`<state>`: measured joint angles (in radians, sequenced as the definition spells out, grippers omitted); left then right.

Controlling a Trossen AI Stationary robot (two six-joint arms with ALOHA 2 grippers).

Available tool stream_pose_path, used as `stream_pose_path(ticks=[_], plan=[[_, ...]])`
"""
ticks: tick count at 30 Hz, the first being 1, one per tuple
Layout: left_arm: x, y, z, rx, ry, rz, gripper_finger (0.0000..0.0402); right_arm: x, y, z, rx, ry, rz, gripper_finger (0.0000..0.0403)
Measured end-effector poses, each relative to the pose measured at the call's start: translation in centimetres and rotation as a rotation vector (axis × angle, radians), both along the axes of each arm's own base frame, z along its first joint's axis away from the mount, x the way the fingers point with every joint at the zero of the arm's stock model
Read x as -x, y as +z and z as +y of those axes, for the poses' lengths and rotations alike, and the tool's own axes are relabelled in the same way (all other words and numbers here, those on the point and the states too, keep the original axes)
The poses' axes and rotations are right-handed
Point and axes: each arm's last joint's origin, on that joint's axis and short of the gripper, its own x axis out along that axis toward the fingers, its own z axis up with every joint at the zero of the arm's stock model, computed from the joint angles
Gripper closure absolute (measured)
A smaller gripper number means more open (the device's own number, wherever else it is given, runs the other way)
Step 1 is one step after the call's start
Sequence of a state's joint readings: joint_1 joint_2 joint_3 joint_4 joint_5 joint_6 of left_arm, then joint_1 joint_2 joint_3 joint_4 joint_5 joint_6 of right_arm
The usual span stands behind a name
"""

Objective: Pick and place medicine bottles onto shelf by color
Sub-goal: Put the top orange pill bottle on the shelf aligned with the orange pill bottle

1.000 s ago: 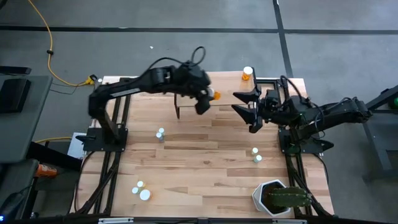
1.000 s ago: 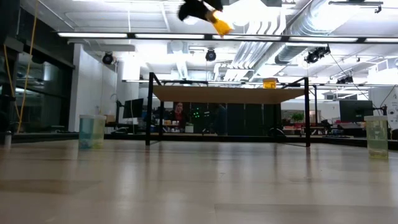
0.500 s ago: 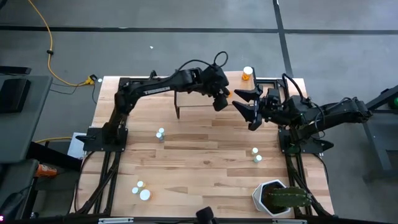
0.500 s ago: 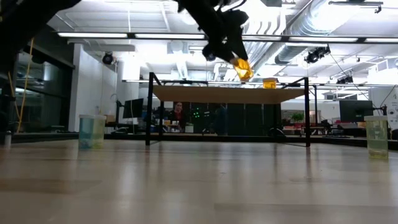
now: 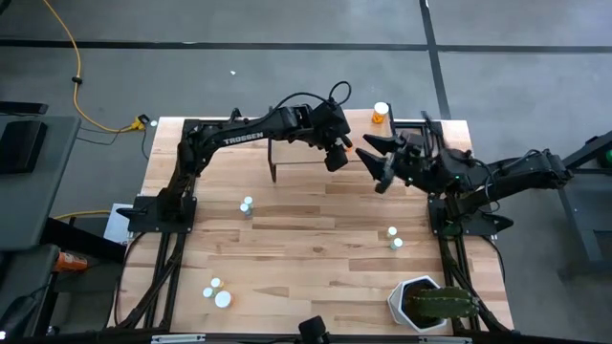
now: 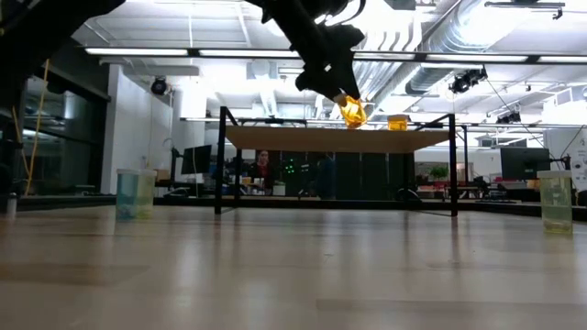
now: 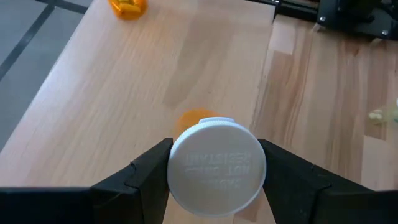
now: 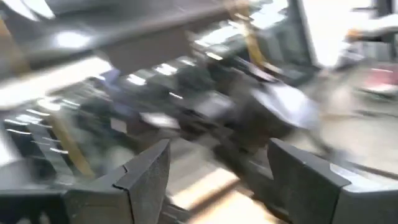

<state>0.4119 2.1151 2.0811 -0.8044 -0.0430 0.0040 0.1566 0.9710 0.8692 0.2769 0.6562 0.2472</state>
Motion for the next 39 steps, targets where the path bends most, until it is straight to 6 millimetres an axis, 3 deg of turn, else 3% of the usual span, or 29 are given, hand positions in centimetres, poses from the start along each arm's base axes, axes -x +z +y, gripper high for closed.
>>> stream_pose_path(ticks=[4,7,14,22,32,39], plan=[[0.0,0.0,0.0,-0.001,0.002,0.001,0.0198,0.4,-1.9,-1.4,-0.13,-0.173,0.126,0.0153],[0.0,0.0,0.0,-0.001,0.001,0.002,0.0198,0.7,-3.3,-3.3,-0.269,-0.245,0.172,0.0192],[0.1,-0.1,-0.1,0.006,0.001,0.017,0.0198,1.8,-5.8,-9.1,-0.591,-0.189,0.293,0.0384],[0.0,0.0,0.0,-0.006,-0.008,0.01,0.0198,-0.6,-7.8,-12.3,-0.726,-0.011,0.319,0.0398],[0.0,0.0,0.0,-0.013,-0.012,0.004,0.0198,-2.1,-9.7,-13.1,-0.768,-0.057,0.366,0.0402],[-0.1,0.2,0.2,-0.041,-0.01,-0.006,0.0198,-2.5,-9.8,-13.5,-0.756,-0.091,0.332,0.0403]])
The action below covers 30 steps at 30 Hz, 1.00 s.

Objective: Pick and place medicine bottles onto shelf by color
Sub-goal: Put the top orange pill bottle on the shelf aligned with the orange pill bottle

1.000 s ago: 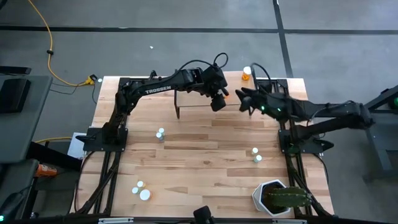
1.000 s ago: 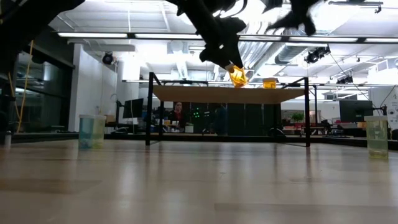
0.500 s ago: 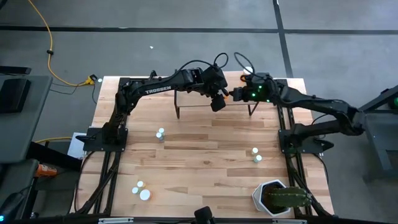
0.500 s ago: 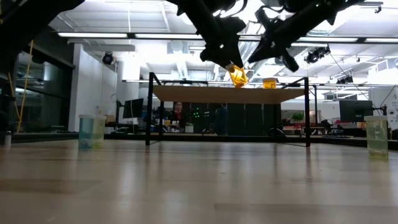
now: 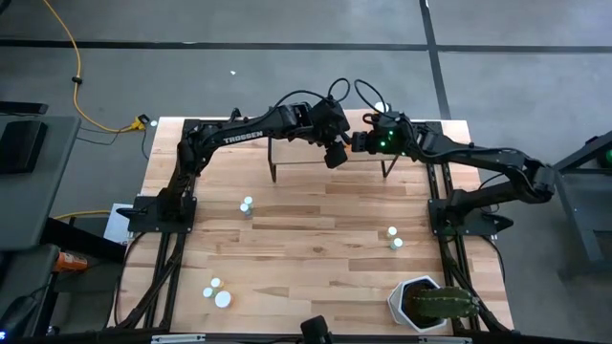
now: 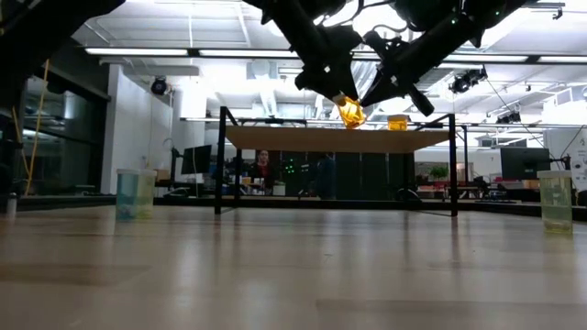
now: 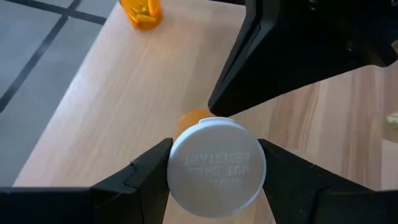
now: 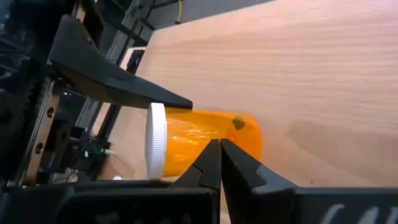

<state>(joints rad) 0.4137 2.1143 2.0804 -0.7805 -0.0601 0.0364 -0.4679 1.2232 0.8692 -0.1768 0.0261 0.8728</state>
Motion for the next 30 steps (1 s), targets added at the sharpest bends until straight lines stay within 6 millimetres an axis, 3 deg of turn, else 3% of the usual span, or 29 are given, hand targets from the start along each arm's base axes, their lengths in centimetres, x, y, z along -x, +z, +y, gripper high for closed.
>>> stream_pose_path(ticks=[30], plan=[[-0.8,-1.0,0.4,-0.031,0.021,-0.005,0.0191,-0.1,-0.4,-0.3,-0.016,-0.011,0.009,0.0403]])
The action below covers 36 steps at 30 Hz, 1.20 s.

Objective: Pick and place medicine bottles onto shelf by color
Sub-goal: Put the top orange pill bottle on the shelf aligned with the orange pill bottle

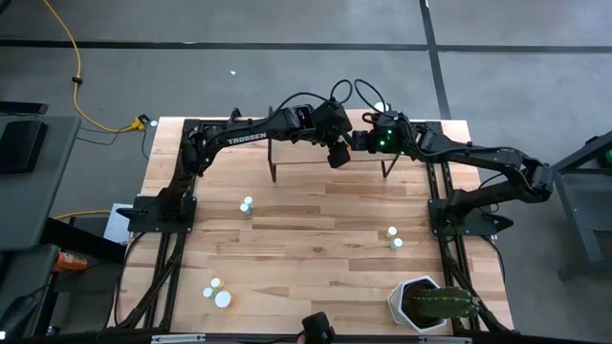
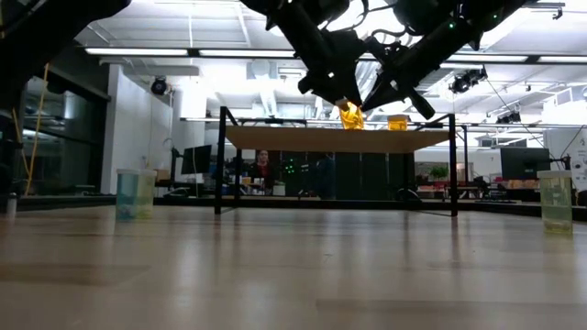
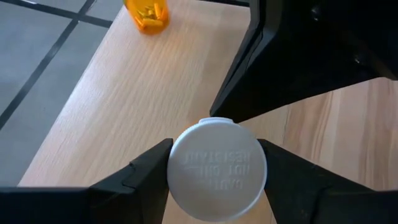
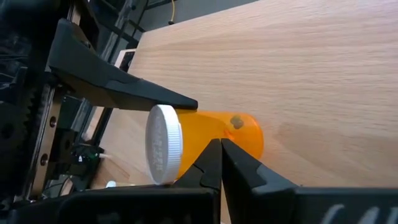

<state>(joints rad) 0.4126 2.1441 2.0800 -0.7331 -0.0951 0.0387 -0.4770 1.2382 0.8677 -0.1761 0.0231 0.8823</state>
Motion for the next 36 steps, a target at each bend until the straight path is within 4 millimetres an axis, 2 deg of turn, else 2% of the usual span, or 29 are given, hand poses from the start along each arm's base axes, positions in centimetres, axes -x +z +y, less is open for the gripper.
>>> stream_pose_path(ticks=[12,28,36], plan=[[-0.3,0.2,0.1,-0.007,-0.011,-0.037,0.0142,-0.1,0.1,0.0,0.003,0.007,-0.016,0.0403],[-0.2,0.3,0.1,-0.021,-0.008,-0.034,0.0137,0.0,0.1,-0.1,0.006,-0.001,-0.009,0.0403],[1.4,1.6,0.5,-0.036,0.022,0.015,0.0137,1.5,1.3,-0.7,0.055,-0.031,-0.03,0.0403]])
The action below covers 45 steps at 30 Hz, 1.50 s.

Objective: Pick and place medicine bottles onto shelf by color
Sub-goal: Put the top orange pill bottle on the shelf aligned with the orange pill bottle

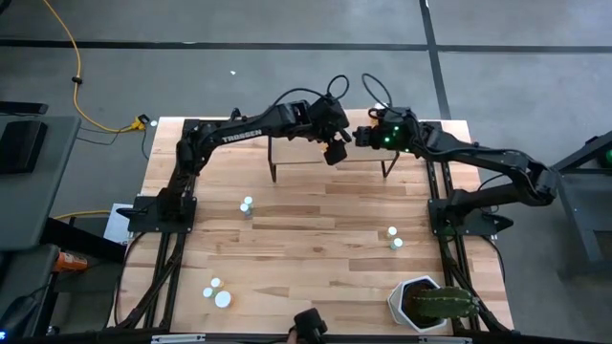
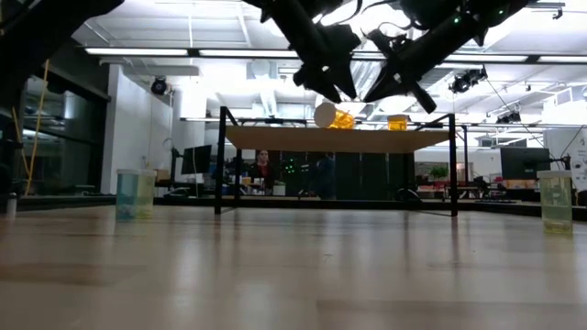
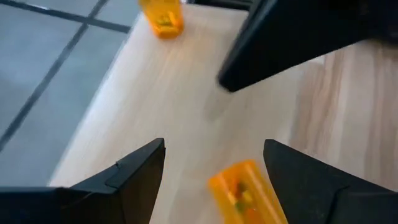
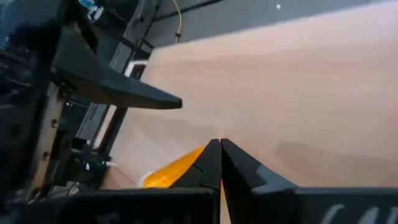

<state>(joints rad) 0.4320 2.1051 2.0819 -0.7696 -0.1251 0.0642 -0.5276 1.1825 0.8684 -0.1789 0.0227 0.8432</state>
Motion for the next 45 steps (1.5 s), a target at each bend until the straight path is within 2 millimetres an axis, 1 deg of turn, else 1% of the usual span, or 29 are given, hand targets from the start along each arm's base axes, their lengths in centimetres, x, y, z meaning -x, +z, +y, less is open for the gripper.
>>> stream_pose_path(ticks=[3,7,10,12,14,17,23,27,29,35,39,45], plan=[[1.2,1.0,0.2,0.011,0.017,0.012,0.0137,1.0,0.8,-0.1,0.036,-0.009,-0.005,0.0403],[2.6,3.1,-0.5,0.048,0.03,-0.021,0.0137,2.1,2.0,0.1,0.089,-0.014,-0.033,0.0403],[3.7,4.5,-1.1,0.12,0.036,-0.065,0.0137,2.7,2.8,0.6,0.127,0.001,-0.047,0.0403],[4.1,5.4,-1.5,0.156,0.022,-0.109,0.0137,3.0,3.1,0.9,0.142,0.009,-0.049,0.0403],[4.1,5.7,-1.9,0.174,0.02,-0.126,0.0137,3.3,3.3,1.0,0.151,0.012,-0.055,0.0403],[3.7,4.8,-2.5,0.195,0.021,-0.109,0.0137,3.5,3.5,1.2,0.153,0.01,-0.056,0.0403],[2.8,1.3,-4.0,0.232,0.013,-0.013,0.0137,3.6,3.5,1.2,0.156,0.017,-0.053,0.0403],[2.7,-0.2,-4.4,0.224,0.039,0.036,0.0137,3.6,3.5,1.2,0.161,0.023,-0.047,0.0403],[2.8,-0.4,-4.4,0.212,0.052,0.049,0.0137,3.6,3.5,1.2,0.162,0.023,-0.046,0.0403],[2.5,-0.2,-4.5,0.123,0.104,0.043,0.0137,3.6,3.4,1.2,0.161,0.023,-0.045,0.0403],[2.4,-0.2,-4.5,0.122,0.105,0.034,0.0137,3.6,3.4,1.2,0.16,0.023,-0.044,0.0403],[1.5,-1.6,-4.3,0.164,0.108,0.034,0.0137,3.6,3.3,1.2,0.154,0.024,-0.036,0.0403]])
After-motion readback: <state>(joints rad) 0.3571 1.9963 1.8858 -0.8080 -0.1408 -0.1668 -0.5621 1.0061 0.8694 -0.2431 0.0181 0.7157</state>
